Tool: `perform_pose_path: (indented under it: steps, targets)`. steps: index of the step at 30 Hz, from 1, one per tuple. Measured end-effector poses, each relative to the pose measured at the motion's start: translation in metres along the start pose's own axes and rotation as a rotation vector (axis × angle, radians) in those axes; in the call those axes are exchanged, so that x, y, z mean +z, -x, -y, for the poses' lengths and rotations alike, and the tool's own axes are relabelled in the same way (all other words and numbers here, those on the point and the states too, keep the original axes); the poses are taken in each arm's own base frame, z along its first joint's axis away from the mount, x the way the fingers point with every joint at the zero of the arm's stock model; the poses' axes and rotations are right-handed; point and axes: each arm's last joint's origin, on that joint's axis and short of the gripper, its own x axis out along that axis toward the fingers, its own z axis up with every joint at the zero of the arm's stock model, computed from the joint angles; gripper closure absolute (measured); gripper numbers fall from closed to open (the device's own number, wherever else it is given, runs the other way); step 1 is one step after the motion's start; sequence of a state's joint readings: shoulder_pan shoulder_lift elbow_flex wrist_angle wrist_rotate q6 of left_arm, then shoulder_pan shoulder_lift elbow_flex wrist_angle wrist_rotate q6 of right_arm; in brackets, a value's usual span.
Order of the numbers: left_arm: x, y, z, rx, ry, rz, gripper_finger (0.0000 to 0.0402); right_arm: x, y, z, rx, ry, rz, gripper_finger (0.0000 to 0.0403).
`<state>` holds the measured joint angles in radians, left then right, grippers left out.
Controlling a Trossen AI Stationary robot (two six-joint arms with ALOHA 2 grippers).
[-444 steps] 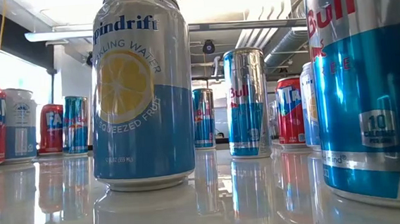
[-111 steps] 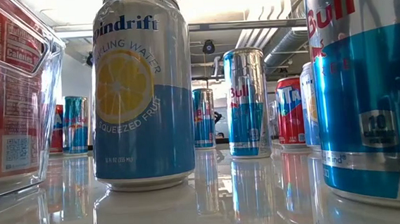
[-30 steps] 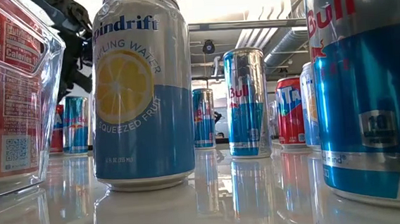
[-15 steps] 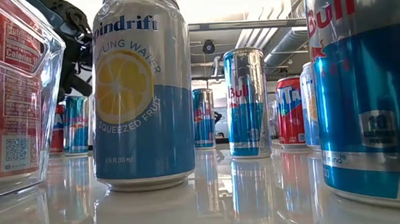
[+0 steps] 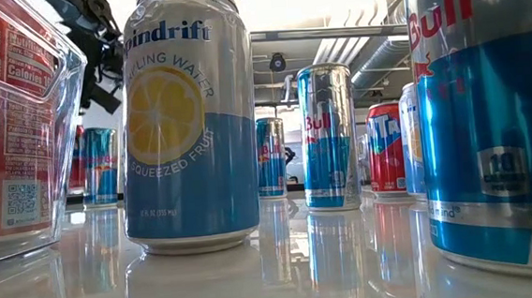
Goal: Sort soda cans
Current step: Put the top orange soda can into the bottom left transparent bin
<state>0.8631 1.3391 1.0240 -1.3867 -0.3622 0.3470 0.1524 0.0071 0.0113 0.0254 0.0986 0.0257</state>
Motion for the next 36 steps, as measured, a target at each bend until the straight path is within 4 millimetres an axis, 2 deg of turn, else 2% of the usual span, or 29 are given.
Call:
perform_pose_path:
  steps: [9, 13, 18, 25, 36]
  targets:
    - [-0.012, 0.059, -0.014, 0.104, 0.056, 0.03, 0.0121, 0.0, 0.0, 0.0, 0.001, 0.0, 0.0, 0.0224]
    - [-0.015, 0.092, -0.015, 0.136, 0.112, 0.184, 0.0121, 0.0, 0.0, 0.0, 0.0, 0.0, 0.0, 0.0224]
    - [-0.018, 0.132, -0.005, 0.109, 0.127, 0.368, 0.0121, 0.0, 0.0, 0.0, 0.001, 0.0, 0.0, 0.0224]
    - [-0.023, 0.169, 0.039, -0.062, 0.054, 0.556, 0.0121, 0.0, 0.0, 0.0, 0.0, 0.0, 0.0, 0.0224]
    - [-0.04, 0.193, 0.147, -0.424, -0.108, 0.604, 0.0121, 0.0, 0.0, 0.0, 0.001, 0.0, 0.0, 0.0224]
